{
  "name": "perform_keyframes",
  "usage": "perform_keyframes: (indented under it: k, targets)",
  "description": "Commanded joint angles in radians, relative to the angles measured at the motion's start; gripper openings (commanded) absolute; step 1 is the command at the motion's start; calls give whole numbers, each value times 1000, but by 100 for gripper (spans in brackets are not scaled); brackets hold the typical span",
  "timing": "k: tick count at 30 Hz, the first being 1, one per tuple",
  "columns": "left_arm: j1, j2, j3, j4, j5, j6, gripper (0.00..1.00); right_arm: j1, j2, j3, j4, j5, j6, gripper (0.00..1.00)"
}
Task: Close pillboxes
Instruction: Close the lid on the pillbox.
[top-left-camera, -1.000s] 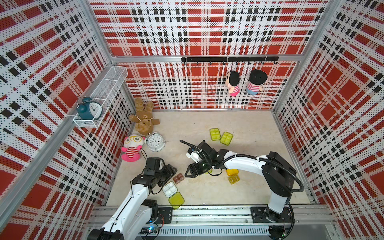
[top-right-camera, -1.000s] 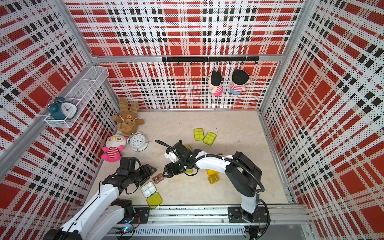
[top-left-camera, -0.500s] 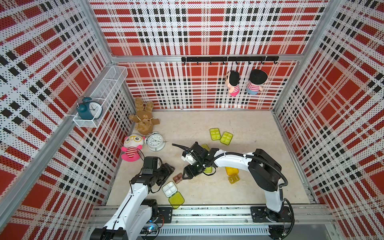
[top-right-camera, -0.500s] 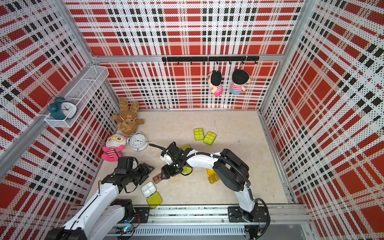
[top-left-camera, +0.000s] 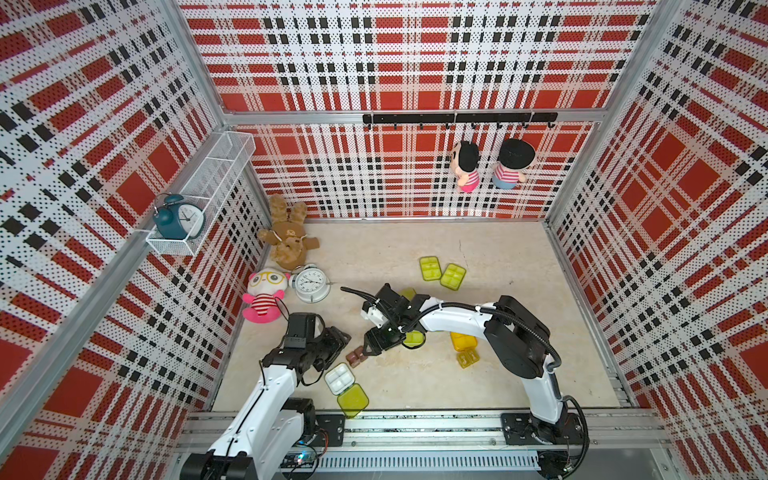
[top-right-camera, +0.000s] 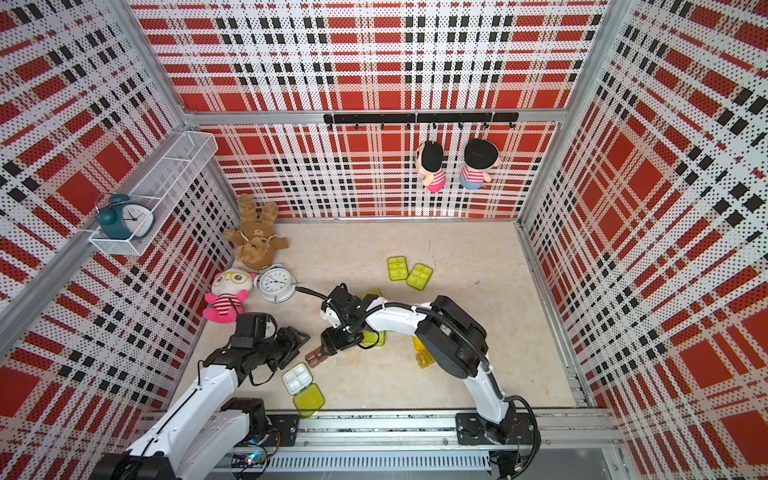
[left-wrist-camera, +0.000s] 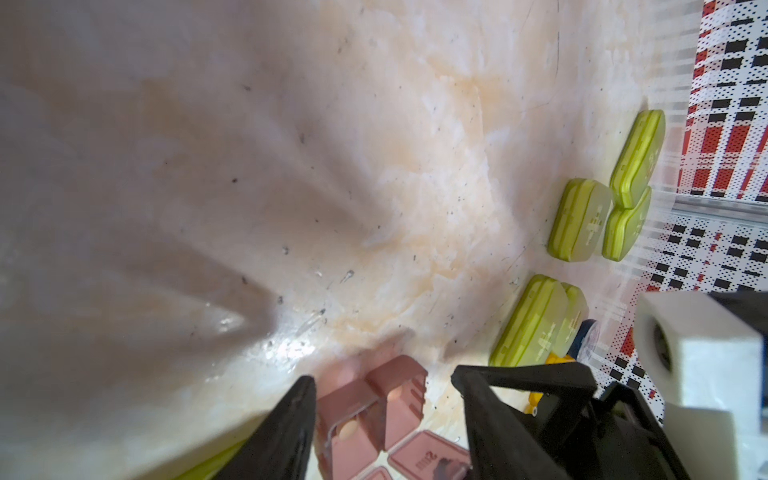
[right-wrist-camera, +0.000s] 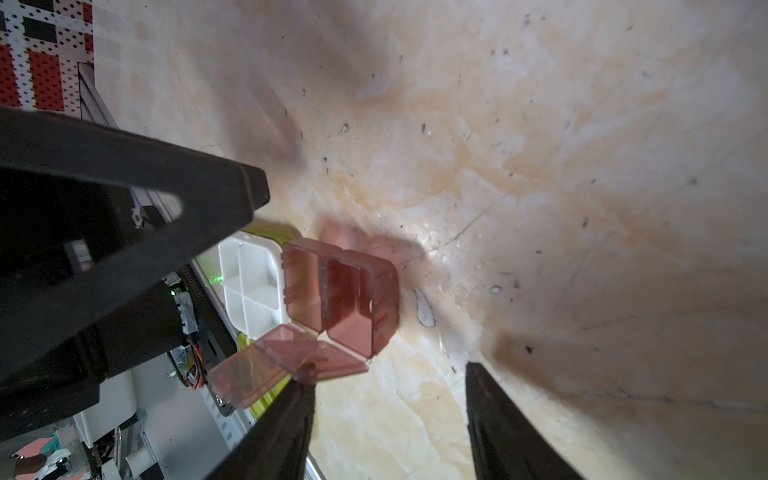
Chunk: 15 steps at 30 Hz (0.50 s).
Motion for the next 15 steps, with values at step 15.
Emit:
perform_keyframes:
  k: [15]
  targets:
    - [11,10,4,16,15,24,59,-1,82,72,-59,51,4,59]
